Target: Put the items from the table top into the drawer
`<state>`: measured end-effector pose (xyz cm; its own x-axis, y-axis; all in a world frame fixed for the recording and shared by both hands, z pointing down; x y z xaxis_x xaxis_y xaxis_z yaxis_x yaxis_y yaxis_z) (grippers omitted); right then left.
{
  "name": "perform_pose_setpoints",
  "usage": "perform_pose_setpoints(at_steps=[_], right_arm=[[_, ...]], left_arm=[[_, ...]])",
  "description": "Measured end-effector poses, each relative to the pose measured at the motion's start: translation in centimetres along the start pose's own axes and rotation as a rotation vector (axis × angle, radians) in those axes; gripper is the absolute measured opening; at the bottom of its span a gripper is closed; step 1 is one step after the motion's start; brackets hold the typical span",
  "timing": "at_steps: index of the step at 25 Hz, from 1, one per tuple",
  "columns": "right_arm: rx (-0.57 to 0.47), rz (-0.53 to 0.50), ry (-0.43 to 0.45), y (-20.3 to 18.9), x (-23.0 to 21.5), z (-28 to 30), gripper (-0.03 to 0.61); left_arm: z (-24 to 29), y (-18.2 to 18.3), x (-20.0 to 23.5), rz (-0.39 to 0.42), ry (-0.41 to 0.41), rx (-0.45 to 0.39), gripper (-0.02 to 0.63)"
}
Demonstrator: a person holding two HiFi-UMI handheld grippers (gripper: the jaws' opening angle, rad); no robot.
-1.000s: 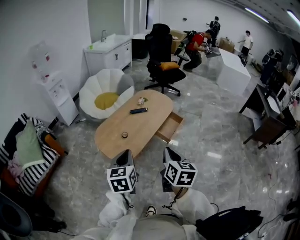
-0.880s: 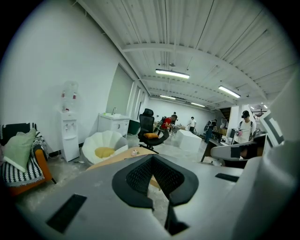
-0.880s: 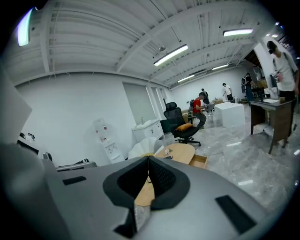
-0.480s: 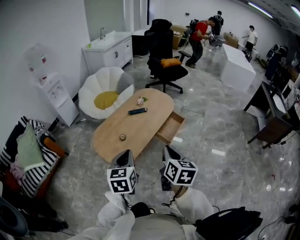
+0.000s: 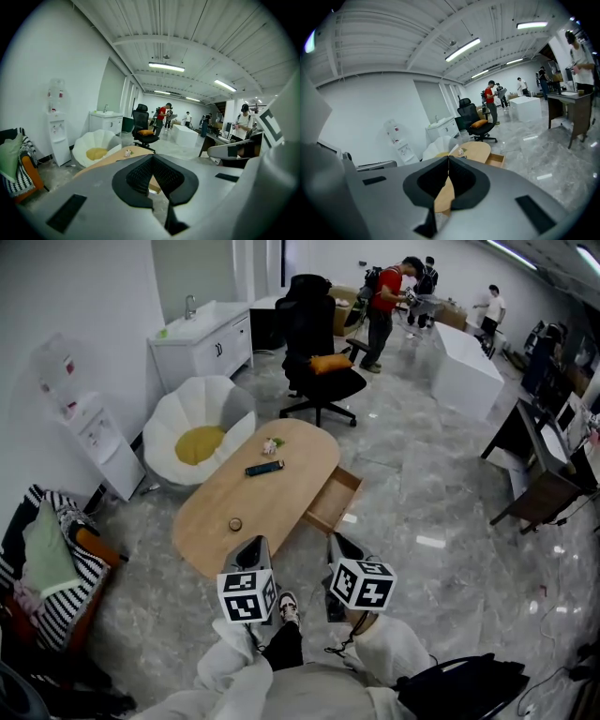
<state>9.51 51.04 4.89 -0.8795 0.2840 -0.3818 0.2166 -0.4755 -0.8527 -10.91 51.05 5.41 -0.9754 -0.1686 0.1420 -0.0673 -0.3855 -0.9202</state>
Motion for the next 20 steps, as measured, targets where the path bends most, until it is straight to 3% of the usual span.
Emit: perform_pose_setpoints(at_steps=[20], right_arm=[[-0.029,-0.016,-0.038,10.1,-3.8,13.7,0.061]], left_arm=[[16.7,8.6,2.8,-0.009,-0.056,-0.025,-0.006]])
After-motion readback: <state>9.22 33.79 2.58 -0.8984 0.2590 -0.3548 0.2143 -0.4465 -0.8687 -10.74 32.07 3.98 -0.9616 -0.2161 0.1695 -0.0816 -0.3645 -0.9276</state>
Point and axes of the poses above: the fingertips, and each gripper's own axes: z forward along the fingers, x to its left, y out of its top, the point moved 7 cm from there along -z, backward along the fingers, and after that the axes turned 7 degrees about y, right-handed, at the moved point
